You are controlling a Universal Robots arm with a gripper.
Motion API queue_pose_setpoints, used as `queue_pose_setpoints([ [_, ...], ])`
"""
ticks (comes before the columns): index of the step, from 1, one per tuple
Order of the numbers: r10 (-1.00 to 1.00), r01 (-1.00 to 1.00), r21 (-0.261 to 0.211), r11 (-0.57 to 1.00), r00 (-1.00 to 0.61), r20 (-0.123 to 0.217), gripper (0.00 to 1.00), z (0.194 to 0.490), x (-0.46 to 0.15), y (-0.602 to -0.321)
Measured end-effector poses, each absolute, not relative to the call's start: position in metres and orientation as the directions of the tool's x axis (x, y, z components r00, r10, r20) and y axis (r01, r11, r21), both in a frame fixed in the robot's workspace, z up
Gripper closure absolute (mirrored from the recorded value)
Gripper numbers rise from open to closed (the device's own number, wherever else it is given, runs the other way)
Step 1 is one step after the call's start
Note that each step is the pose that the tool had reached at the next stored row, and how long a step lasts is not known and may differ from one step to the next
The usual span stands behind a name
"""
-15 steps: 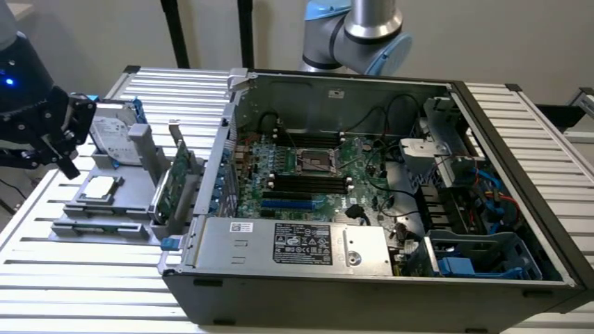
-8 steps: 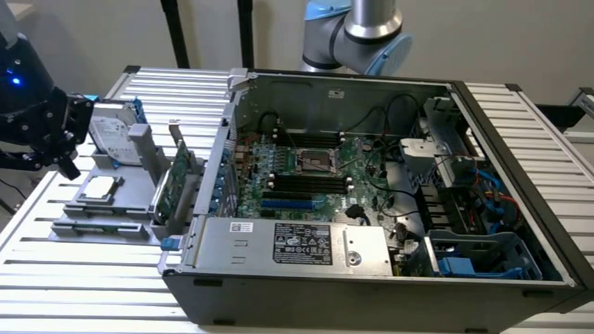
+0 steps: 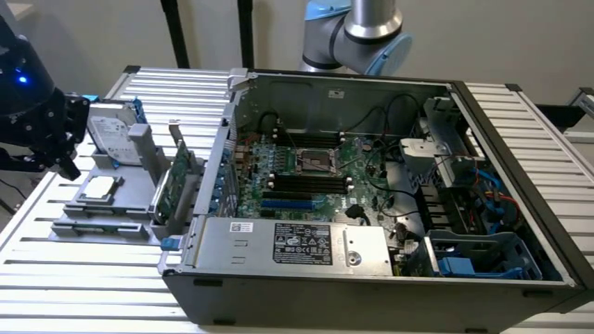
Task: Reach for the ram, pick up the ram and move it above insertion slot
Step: 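Pick up the ram and move it above insertion slot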
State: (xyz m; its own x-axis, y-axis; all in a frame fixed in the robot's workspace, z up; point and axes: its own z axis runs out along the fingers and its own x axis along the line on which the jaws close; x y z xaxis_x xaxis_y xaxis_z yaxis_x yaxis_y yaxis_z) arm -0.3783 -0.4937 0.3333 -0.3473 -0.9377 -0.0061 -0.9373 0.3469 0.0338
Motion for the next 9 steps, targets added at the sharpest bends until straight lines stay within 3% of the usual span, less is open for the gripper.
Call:
queue_pose_setpoints([
  [9, -0.982, -0.981, 0.034, 0.189, -0.189, -0.007, 0.89, 0.3317, -0.3783, -0.4937],
])
